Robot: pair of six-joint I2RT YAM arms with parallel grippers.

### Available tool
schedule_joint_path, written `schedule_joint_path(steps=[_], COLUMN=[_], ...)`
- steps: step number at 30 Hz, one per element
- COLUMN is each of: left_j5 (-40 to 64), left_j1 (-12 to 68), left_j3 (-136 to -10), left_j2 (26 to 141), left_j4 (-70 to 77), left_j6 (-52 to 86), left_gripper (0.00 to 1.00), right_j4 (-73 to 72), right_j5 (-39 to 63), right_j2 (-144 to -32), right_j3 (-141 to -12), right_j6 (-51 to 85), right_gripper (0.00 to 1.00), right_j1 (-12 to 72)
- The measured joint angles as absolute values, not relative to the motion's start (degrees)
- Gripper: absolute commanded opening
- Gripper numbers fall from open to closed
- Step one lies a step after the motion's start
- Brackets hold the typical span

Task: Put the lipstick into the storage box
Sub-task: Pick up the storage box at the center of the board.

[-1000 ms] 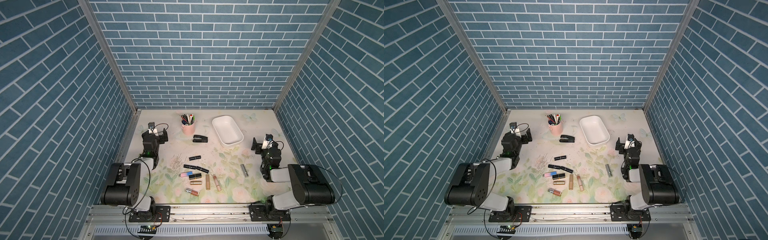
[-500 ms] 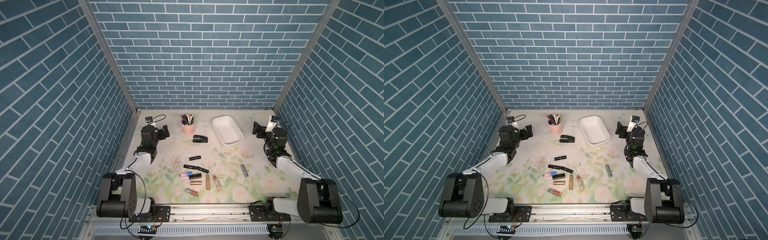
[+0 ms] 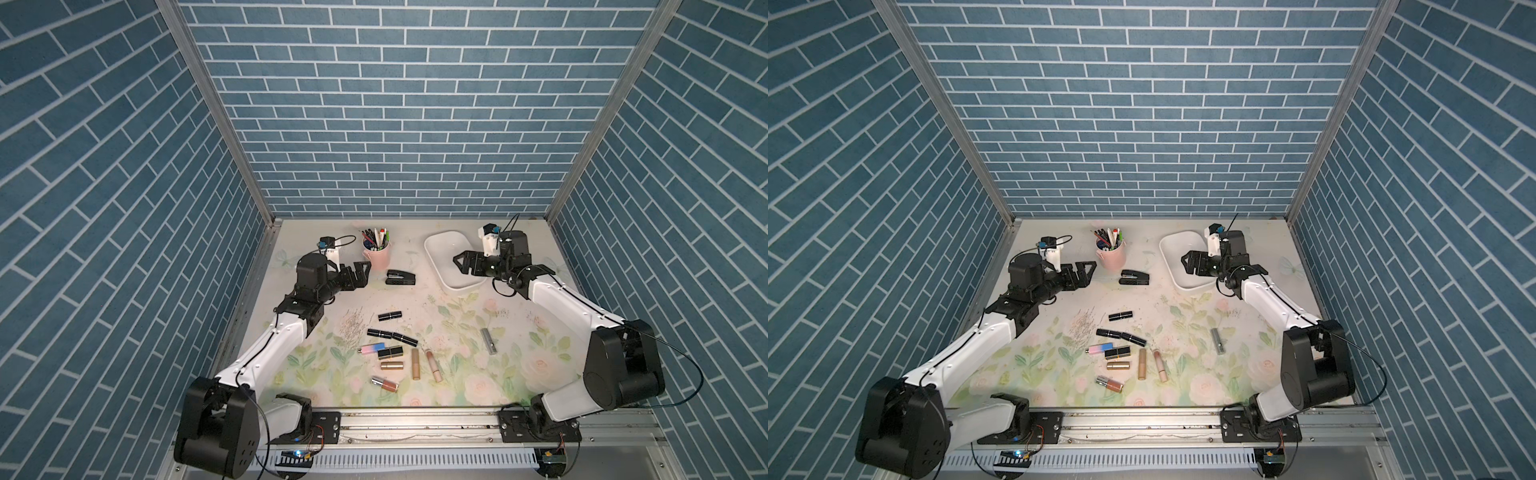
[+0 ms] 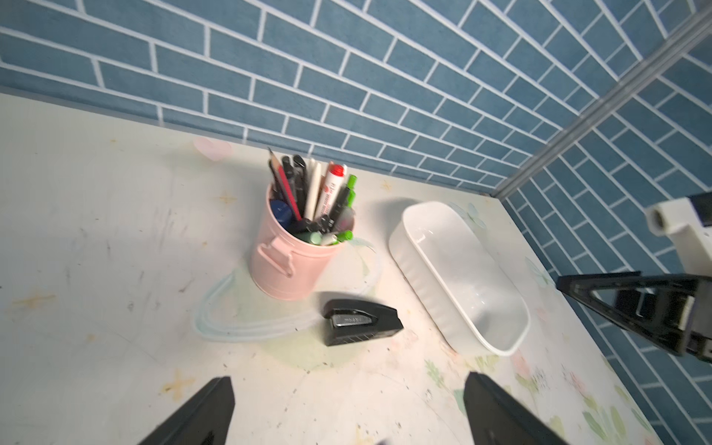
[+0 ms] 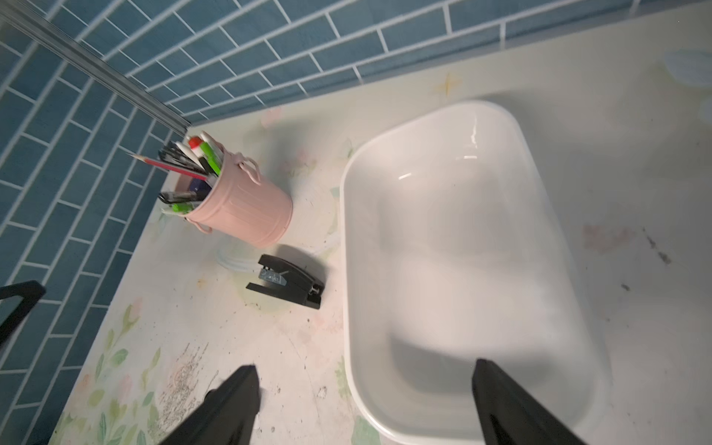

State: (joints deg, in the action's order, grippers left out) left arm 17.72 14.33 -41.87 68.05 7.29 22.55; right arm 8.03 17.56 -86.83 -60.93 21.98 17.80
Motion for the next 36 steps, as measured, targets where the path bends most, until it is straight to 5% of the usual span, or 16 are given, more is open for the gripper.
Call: schedule_joint_path(steps=[9,19,36], left_j5=[17.54,17.19,14.24], left_j1=[16.58,18.68,18.76], left_j3=[-42.0,-42.0,-41.95], left_j2=[64.55,62.72,58.15], left_j4=[1.04,-0.64,-4.08], left_j6=[24.73,25.28,24.43], left_gripper=[1.0,0.98,0.96], right_j4=[15.05,10.35,7.81], right_j5=[5.74,3.44,0.4], right_j2=[-86.43,-80.93,-92.07], right_j3=[-57.52,-49.87,-53.69], right_j6=[36.53,59.4,70.7], right_gripper=[0.9,0.9,0.81], right_j1=[19.59,21.23,21.45])
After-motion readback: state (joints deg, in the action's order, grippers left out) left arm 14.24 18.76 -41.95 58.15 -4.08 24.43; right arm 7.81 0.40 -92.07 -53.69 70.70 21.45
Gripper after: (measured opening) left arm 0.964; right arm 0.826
